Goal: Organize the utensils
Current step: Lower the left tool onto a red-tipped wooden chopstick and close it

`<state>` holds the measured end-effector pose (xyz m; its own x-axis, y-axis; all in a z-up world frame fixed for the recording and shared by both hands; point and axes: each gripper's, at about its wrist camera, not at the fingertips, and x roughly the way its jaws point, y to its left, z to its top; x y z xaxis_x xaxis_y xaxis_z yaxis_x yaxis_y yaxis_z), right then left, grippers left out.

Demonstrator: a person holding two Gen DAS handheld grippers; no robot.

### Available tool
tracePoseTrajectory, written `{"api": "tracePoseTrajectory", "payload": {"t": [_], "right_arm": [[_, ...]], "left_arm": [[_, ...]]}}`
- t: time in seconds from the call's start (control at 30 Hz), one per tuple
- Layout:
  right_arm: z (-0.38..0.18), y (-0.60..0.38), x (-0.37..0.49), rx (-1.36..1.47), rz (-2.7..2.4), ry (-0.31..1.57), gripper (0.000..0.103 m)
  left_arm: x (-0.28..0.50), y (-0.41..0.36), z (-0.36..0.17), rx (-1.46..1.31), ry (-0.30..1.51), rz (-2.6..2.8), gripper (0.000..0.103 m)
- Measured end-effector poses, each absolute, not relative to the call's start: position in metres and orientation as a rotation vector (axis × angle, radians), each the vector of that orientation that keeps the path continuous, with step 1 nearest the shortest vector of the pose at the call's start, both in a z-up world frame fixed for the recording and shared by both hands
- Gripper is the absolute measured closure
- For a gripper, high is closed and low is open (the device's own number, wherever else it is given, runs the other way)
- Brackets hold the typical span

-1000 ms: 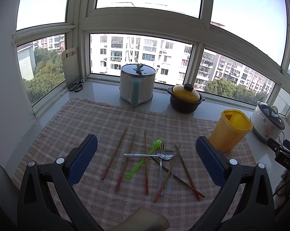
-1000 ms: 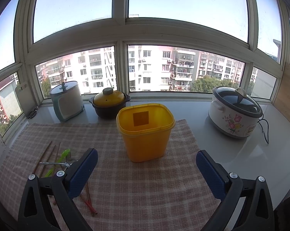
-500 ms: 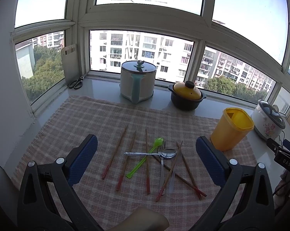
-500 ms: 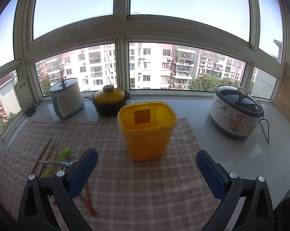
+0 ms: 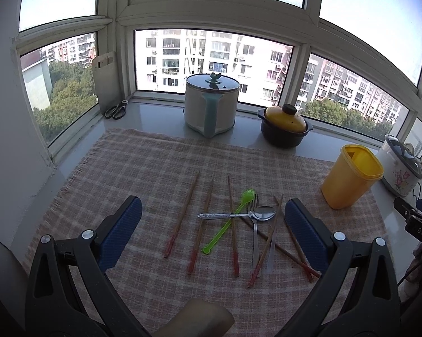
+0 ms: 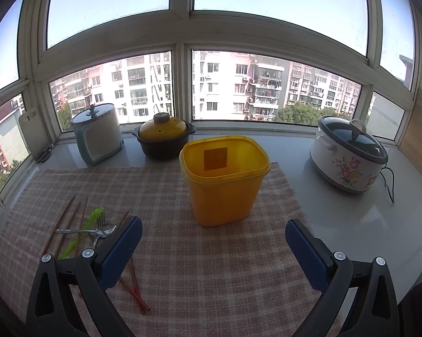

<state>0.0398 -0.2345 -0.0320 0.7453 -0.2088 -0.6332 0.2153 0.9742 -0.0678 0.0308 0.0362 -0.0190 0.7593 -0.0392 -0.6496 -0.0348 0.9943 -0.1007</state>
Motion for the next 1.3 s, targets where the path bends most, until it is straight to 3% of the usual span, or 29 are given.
{"api": "tracePoseTrajectory", "payload": {"t": [0.47, 0.93, 1.1, 1.3], "right_arm": [[-0.050, -0.215, 0.055, -0.017, -0.243, 0.672, 0.000], [-0.088, -0.183, 0.092, -0.047, -0.085, 0.847, 0.001], [-0.104, -0.173, 0.104, -0.074, -0.044, 0.907, 0.006], [-0.122, -0.169, 0.119, -0.048, 0.007, 0.982, 0.016]], "left_arm": [[0.069, 0.080, -0.053, -0.119, 0.840, -0.005, 0.000], [0.115, 0.091, -0.108, -0.106, 0.991, -0.136, 0.038], [0.136, 0.097, -0.128, -0.109, 1.058, -0.181, 0.054], [0.157, 0.105, -0.149, -0.077, 1.103, -0.190, 0.064]]}}
